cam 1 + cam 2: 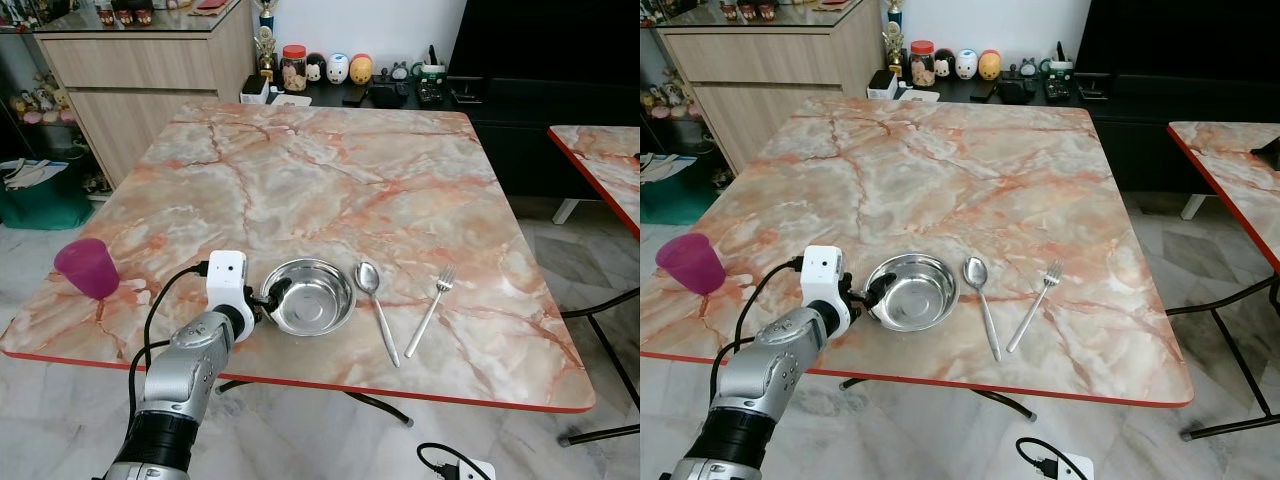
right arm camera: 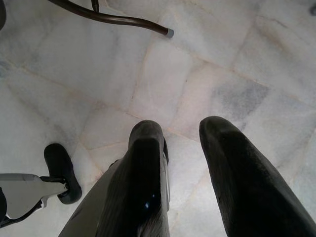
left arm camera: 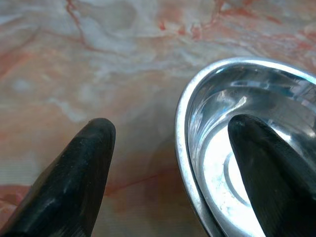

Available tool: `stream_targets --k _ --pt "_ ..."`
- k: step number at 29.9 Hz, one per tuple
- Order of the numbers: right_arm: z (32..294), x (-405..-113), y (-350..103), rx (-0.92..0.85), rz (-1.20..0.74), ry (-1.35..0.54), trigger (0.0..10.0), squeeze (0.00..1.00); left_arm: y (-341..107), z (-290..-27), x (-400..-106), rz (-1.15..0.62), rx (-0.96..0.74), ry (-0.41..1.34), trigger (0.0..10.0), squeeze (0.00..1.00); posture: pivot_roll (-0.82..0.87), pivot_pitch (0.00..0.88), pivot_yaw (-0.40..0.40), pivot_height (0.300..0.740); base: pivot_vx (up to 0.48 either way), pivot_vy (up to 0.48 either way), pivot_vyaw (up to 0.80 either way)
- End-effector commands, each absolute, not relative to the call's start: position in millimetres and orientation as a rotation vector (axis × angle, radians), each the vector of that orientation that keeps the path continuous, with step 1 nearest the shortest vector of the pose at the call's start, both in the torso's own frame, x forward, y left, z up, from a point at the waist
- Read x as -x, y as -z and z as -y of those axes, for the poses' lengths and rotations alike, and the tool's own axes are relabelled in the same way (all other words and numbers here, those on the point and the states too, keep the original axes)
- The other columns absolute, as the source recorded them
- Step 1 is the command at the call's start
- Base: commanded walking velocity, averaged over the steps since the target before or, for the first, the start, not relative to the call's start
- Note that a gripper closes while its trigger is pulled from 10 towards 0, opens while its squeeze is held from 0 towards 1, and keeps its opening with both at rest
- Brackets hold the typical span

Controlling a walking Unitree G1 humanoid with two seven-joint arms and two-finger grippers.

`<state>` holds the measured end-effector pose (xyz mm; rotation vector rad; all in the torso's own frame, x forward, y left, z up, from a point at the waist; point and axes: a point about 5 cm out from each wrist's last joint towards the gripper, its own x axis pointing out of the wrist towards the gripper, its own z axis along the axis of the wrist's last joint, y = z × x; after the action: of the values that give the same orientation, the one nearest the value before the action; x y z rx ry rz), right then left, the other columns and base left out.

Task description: Setting the table

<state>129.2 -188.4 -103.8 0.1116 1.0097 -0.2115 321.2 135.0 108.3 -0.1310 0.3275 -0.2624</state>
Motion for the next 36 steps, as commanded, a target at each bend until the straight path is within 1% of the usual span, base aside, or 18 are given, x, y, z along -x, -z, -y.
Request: stream_targets --k 1,6,7,8,9,10,11,13,21,23,26,27,36 --pt "189.3 -127.1 104.5 -0.117 -1.018 0.221 10.0 0.00 -107.4 -135.9 -321.9 -0.344 0.118 0.261 10.0 0.00 0.06 0.000 -0.011 0.740 0.000 0.000 0.00" --pt "189.5 -127.3 104.4 -0.117 -1.018 0.220 10.0 0.00 -105.3 -136.0 -321.5 -0.357 0.105 0.262 10.0 0.00 0.06 0.000 -0.012 0.740 0.000 0.000 0.00" --pt "189.5 -127.3 104.4 -0.117 -1.018 0.219 10.0 0.00 -105.3 -135.9 -321.7 -0.357 0.108 0.262 9.7 0.00 0.06 0.000 -0.012 0.740 0.000 0.000 0.00" --pt "189.5 -127.3 104.4 -0.116 -1.019 0.219 10.0 0.00 -105.3 -135.8 -321.8 -0.358 0.109 0.261 6.4 0.00 0.06 0.000 -0.012 0.740 0.000 0.000 0.00" --pt "189.5 -127.2 104.4 -0.116 -1.019 0.219 10.0 0.00 -105.5 -135.7 -321.8 -0.357 0.111 0.260 4.4 0.00 0.06 0.000 -0.014 0.740 0.000 0.000 0.00" --pt "189.6 -127.2 104.4 -0.116 -1.019 0.219 10.0 0.00 -105.8 -135.7 -321.8 -0.357 0.111 0.260 4.4 0.00 0.06 0.000 -0.014 0.740 0.000 0.000 0.00" --pt "189.5 -127.1 104.4 -0.116 -1.019 0.220 10.0 0.00 -106.0 -135.6 -321.8 -0.356 0.113 0.261 0.3 0.00 0.06 0.000 -0.014 0.740 0.000 0.000 0.00" --pt "189.5 -127.1 104.5 -0.117 -1.019 0.220 10.0 0.00 -106.2 -135.4 -321.9 -0.355 0.116 0.263 0.2 0.00 0.06 0.000 -0.014 0.740 0.000 0.000 0.00" --pt "189.6 -127.3 104.4 -0.117 -1.019 0.220 10.0 0.00 -106.5 -135.1 -322.0 -0.354 0.118 0.263 0.4 0.00 0.06 0.000 -0.014 0.740 0.000 0.000 0.00" --pt "189.6 -127.8 104.2 -0.116 -1.018 0.219 10.0 0.00 -106.8 -135.0 -322.2 -0.353 0.120 0.262 0.2 0.00 0.06 0.000 -0.014 0.740 0.000 0.000 0.00" --pt "189.8 -128.0 104.1 -0.115 -1.017 0.218 10.0 0.00 -107.0 -134.8 -322.2 -0.352 0.119 0.263 0.2 0.00 0.06 0.000 -0.014 0.740 0.000 0.000 0.00" --pt "189.7 -128.1 104.1 -0.115 -1.017 0.218 10.0 0.00 -107.2 -134.7 -322.1 -0.351 0.120 0.264 0.0 0.00 0.06 0.000 -0.016 0.740 0.000 0.000 0.00" --pt "189.8 -128.1 104.1 -0.114 -1.018 0.216 10.0 0.00 -108.0 -134.3 -322.1 -0.344 0.125 0.265 0.0 0.00 0.06 0.000 -0.015 0.740 0.000 0.000 0.00"
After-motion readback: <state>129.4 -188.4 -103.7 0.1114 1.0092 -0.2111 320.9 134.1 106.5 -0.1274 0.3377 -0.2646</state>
